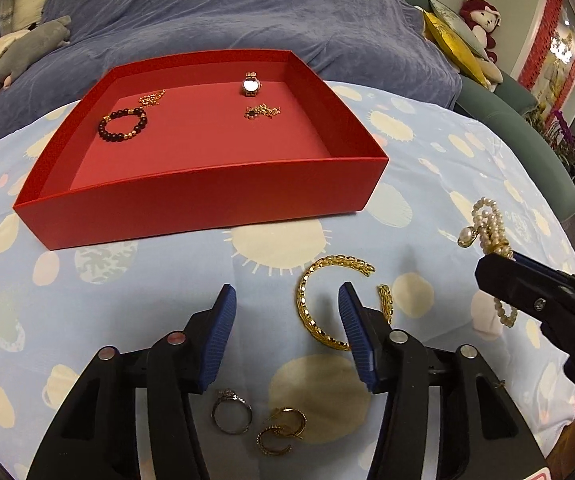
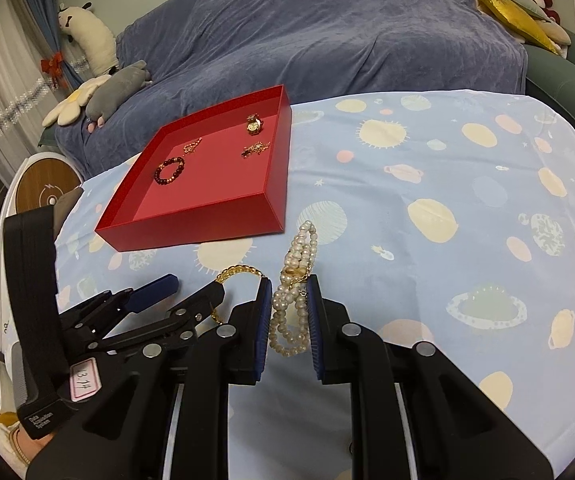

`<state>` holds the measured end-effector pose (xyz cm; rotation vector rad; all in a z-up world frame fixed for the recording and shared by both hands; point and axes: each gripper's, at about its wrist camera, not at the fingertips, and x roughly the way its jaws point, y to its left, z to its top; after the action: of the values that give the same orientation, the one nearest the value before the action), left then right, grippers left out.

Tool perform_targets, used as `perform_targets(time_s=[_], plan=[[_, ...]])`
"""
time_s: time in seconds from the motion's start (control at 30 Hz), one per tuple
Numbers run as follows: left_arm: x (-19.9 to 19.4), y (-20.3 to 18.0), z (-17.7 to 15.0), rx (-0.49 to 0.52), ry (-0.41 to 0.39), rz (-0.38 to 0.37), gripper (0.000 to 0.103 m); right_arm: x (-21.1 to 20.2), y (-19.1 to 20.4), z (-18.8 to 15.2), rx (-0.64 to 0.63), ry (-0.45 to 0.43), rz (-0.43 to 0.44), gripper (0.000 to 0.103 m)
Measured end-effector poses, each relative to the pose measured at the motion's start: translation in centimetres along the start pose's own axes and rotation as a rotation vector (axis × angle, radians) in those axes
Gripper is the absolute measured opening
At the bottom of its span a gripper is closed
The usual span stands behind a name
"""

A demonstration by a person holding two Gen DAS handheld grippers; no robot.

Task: Organize jewelry
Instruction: 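Lift the pearl strand with the right gripper while the left gripper grasps the gold bangle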

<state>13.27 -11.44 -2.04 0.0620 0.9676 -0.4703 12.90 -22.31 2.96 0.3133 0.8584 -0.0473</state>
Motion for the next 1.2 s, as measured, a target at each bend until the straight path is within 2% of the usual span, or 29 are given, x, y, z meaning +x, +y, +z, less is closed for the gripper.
perform_targets(time_s=[0.13, 0.23, 0.27, 0.6, 1.2], plan=[[0.5, -0.9, -0.2, 0.057, -0.014, 0.053, 0.033, 0.0, 0.0, 0.0, 0.0, -0.001, 0.003, 0.017], [0.4, -0.9, -0.5, 0.093, -0.026, 0.085, 0.013, 0.1, 0.1, 0.0, 0.001, -0.001, 0.005, 0.017], [0.3, -0.7, -0.5, 0.092, -0.022, 0.081, 0.003, 0.0, 0.1, 0.1, 0.003, -0.002, 0.006, 0.017], [-1.6, 0.3, -1.0, 0.051, -0.005, 0.034, 0.002, -0.3, 1.4, 0.5, -0.006, -0.008, 0.041, 0.017], [-6.8, 4.6, -1.1, -0.032, -0.072, 0.046, 0.002, 0.5, 4.9, 0.3, -0.064, 0.004, 0.067, 0.017]])
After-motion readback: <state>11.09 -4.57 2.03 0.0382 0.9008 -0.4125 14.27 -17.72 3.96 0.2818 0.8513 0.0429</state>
